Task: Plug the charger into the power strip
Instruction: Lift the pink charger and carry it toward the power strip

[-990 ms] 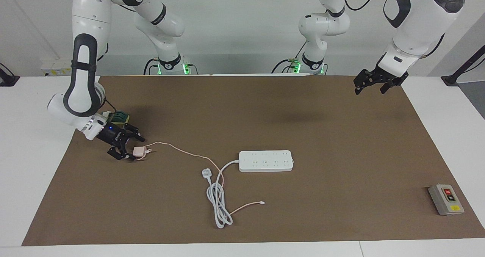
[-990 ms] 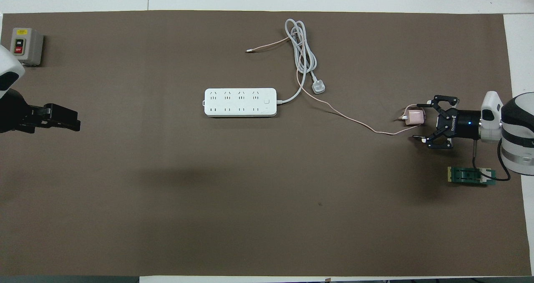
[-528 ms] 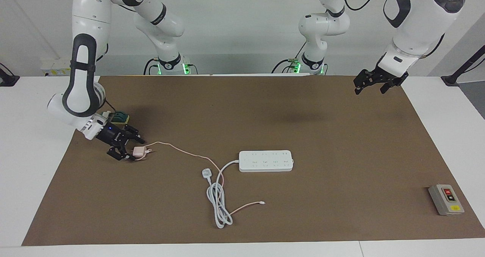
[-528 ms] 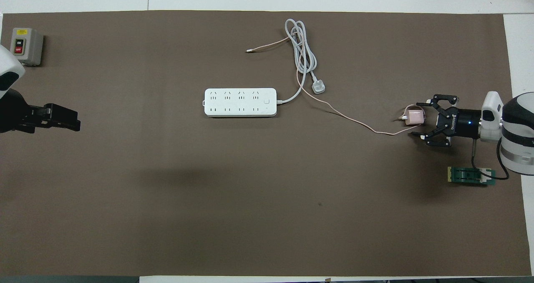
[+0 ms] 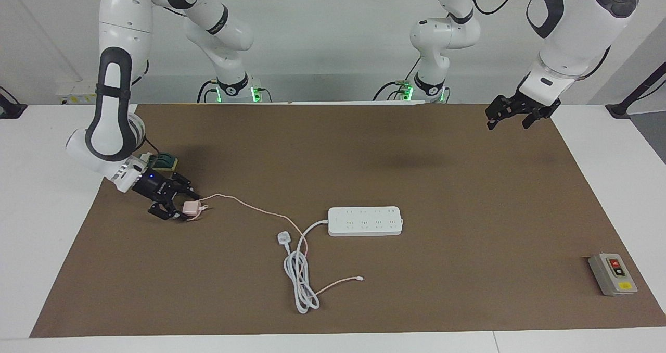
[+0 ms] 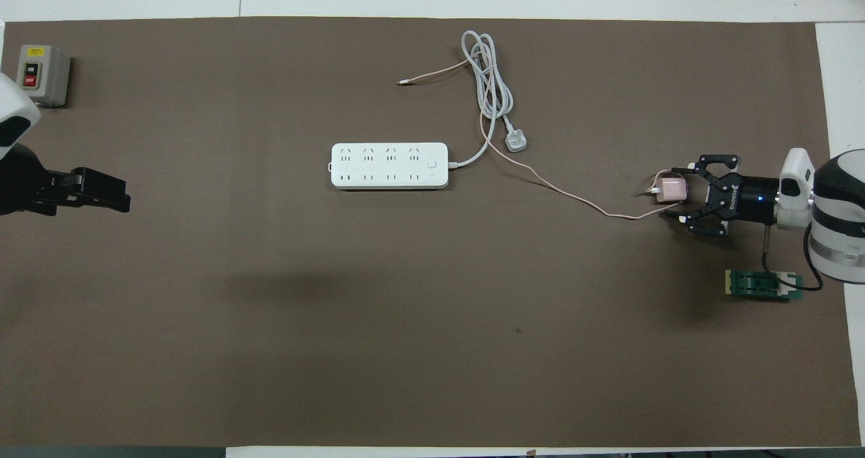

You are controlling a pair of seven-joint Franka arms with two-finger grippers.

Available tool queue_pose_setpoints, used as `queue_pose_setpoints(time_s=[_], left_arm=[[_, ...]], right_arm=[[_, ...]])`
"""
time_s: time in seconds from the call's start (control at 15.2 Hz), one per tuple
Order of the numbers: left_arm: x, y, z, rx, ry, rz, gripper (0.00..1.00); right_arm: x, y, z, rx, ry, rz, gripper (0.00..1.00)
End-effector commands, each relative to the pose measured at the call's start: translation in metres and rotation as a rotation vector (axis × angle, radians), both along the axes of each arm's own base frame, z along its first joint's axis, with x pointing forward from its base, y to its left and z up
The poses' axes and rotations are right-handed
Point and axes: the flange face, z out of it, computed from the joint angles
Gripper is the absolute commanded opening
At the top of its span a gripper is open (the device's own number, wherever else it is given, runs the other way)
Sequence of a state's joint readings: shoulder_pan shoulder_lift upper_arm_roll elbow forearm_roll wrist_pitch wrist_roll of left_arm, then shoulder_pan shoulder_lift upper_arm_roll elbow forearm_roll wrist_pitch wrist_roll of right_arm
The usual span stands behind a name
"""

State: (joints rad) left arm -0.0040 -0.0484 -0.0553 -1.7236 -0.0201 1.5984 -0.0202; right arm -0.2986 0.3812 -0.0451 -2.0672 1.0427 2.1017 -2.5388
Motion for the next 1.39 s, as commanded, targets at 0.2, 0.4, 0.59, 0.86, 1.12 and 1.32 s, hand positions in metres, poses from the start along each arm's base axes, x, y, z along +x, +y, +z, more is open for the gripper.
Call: queue_pose_setpoints(time_s=[0.2, 0.4, 0.59, 0.86, 1.12, 1.32], left_arm=[[-0.007, 0.003, 0.002, 0.004, -0.008, 0.007, 1.0], [-0.007, 0.003, 0.002, 0.005, -0.006, 0.008, 1.0], [-0.007, 0.003, 0.003, 0.004, -0.009, 0.01, 1.0], [-0.007, 0.003, 0.002, 0.004, -0.006, 0.01, 1.0], [-0.007, 0.003, 0.002, 0.005, -0.006, 0.008, 1.0], [-0.007, 0.003, 0.003, 0.004, -0.008, 0.007, 1.0]], right_arm=[[0.004, 0.001, -0.011, -0.01, -0.03, -0.01, 0.29], [0.005, 0.001, -0.01, -0.022, -0.04, -0.006, 0.0], [0.012, 0.0, -0.002, -0.022, -0.058, 0.001, 0.0], [0.025, 0.005, 0.015, -0.056, -0.091, 0.101, 0.0], [0.031, 0.019, 0.026, -0.033, -0.098, 0.145, 0.0], [0.037, 0.039, 0.048, 0.001, -0.068, 0.133, 0.0]])
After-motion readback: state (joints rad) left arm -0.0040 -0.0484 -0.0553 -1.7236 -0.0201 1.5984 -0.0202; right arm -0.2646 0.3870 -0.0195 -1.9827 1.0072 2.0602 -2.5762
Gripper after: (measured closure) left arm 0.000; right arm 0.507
